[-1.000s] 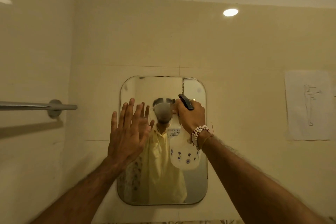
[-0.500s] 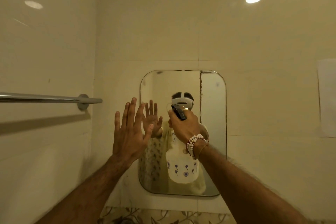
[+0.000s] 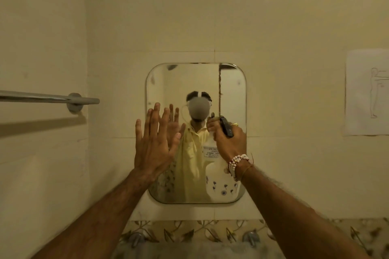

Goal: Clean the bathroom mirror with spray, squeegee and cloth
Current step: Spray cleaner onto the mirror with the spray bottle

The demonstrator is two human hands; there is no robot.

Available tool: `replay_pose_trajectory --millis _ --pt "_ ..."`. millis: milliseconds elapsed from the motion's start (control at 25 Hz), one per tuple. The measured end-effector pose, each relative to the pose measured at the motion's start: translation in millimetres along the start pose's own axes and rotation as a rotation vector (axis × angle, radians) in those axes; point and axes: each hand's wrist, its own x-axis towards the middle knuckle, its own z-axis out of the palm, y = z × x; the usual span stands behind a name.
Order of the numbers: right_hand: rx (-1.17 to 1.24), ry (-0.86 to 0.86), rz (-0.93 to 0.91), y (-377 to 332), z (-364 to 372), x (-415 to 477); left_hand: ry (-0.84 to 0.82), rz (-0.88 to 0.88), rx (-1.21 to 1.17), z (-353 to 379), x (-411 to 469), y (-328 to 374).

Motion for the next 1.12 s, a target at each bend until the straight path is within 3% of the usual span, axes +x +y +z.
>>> replay_pose_trajectory --millis 240,560,880,1120 --pt "-0.085 0.115 0.035 19.3 -43.4 10.6 0.001 0.027 -0.07 16.4 -10.5 21.7" --pt "-0.148 0.11 0.12 60.9 -54.3 -18.5 -0.023 0.019 -0.064 31.4 -39.1 20.9" --pt "0.005 -0.221 -0.018 37.2 17.2 -66.1 -0.047 -0.059 0.034 19.7 -55.0 -15.5" --pt "-0.058 -0.209 -0.046 41.3 53.3 -94.0 -0.054 -0.102 0.068 -0.4 -66.9 -48.0"
